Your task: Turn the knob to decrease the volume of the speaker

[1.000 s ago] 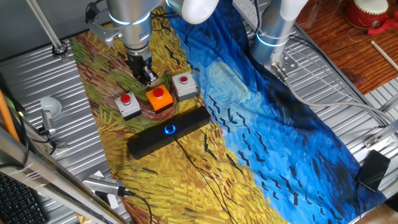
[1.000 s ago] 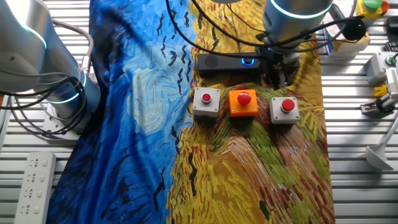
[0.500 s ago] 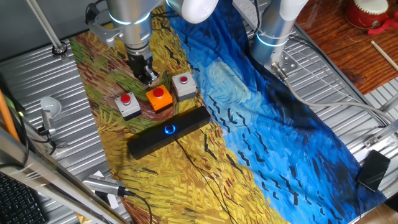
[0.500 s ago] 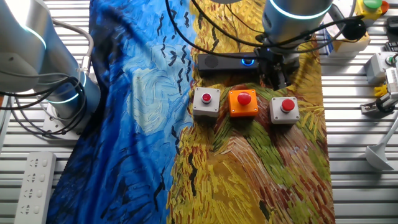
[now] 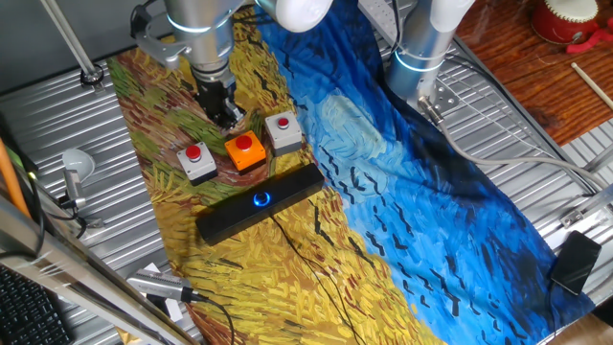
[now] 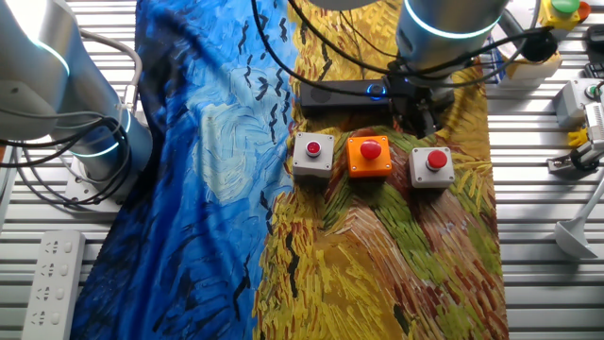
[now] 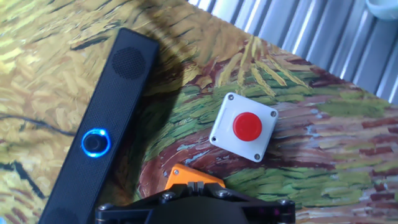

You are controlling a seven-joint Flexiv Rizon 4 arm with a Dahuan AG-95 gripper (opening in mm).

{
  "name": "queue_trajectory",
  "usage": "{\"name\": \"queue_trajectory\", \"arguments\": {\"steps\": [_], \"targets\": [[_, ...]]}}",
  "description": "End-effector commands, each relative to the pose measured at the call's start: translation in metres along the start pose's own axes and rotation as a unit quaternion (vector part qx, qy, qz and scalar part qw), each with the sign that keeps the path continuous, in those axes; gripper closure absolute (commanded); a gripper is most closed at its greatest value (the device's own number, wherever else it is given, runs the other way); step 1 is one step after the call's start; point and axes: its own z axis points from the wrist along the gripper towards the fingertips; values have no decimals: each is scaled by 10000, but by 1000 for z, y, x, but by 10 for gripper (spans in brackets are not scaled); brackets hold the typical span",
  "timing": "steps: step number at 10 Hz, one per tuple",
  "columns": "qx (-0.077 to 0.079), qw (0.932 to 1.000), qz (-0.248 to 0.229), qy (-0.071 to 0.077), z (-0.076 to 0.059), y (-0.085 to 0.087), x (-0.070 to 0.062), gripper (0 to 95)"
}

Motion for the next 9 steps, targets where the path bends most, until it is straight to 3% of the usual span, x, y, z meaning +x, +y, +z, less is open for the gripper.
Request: {"name": "queue_trajectory", "arguments": {"steps": [1,3,8,9], "targets": [[-7,9999,-109,69,0,0,0,950],[-21,9998,-199,93,2,8,-5,950],[7,9997,-206,89,15,51,-26,950],[-2,9998,-190,79,18,57,-29,760]]}}
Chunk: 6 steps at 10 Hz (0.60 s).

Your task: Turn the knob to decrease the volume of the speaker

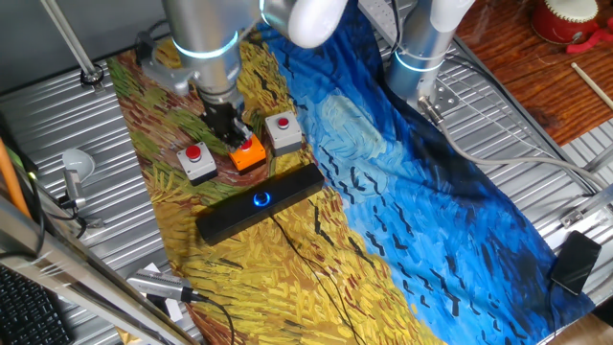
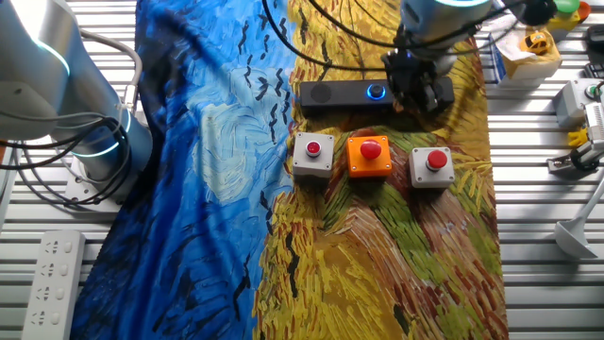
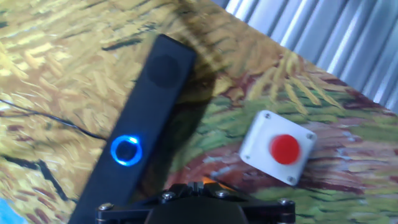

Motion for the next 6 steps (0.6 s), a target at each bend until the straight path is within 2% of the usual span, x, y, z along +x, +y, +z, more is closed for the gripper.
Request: {"name": "queue_trajectory", "arguments": {"steps": [1,3,4,6], "targets": [[-6,10000,18,-11,6,8,-3,760],[46,10000,39,23,7,10,-4,760],[54,10000,-15,24,7,10,-4,950],[40,9996,-283,1,7,10,-4,950]]}}
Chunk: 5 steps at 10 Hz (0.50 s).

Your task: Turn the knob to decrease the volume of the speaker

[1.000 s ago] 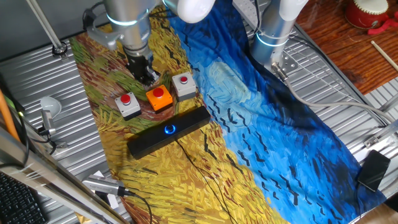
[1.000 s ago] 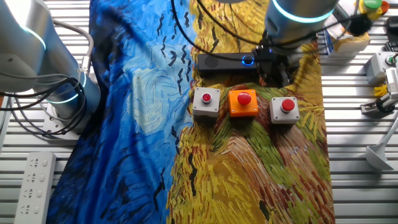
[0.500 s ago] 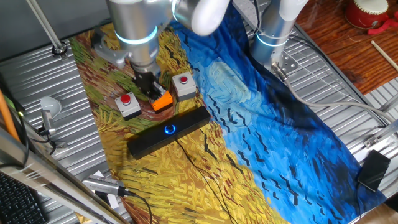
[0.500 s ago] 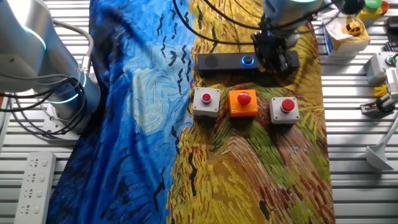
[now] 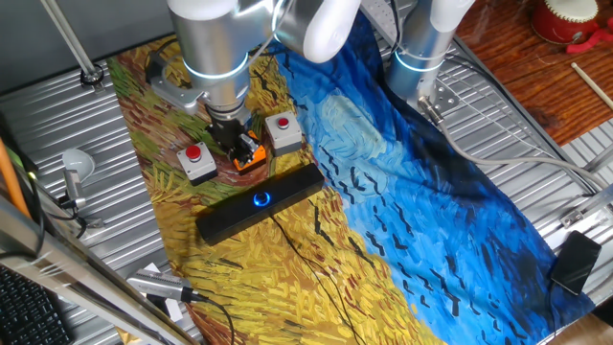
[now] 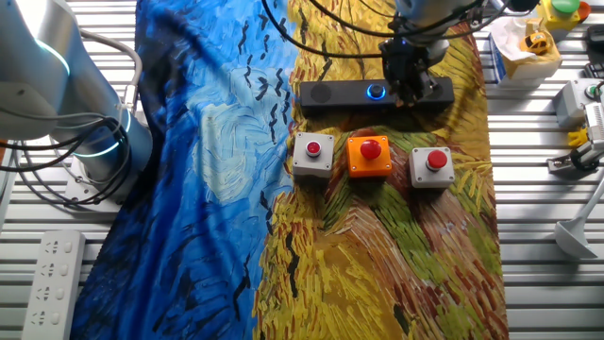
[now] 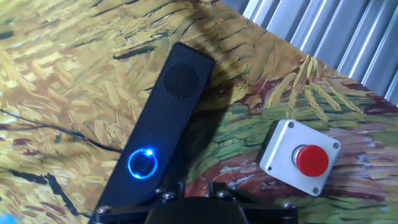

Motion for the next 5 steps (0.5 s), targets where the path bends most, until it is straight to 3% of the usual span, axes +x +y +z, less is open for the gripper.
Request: {"name": "queue_trajectory", "arguments": {"steps": [1,2,3,5], "targets": [[-16,9997,-252,4,0,-1,0,950],[-24,9997,-262,5,0,-1,0,950],[-24,9997,-245,0,0,-1,0,760],[-18,9998,-201,-9,0,-1,0,760]]}}
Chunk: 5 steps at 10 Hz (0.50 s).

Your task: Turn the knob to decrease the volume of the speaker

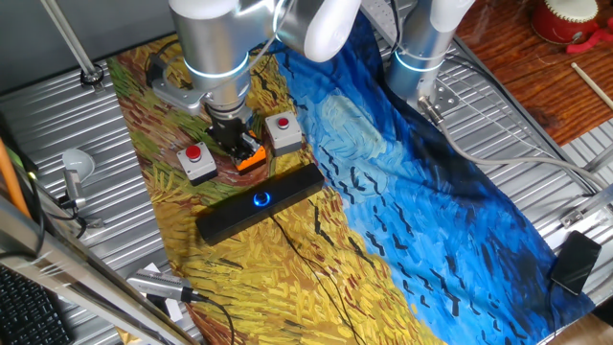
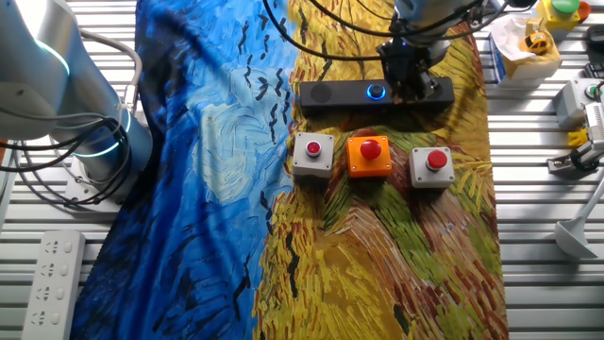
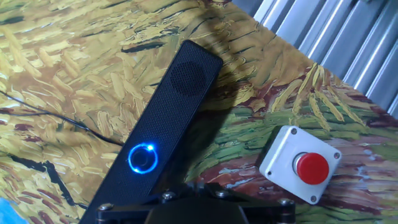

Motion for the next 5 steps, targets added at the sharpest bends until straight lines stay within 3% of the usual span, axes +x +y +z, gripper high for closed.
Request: {"name": "queue_trajectory", "arguments": {"steps": [1,5], "targets": [[14,10000,36,-8,0,0,0,760],[5,10000,77,-19,0,0,0,760]]}}
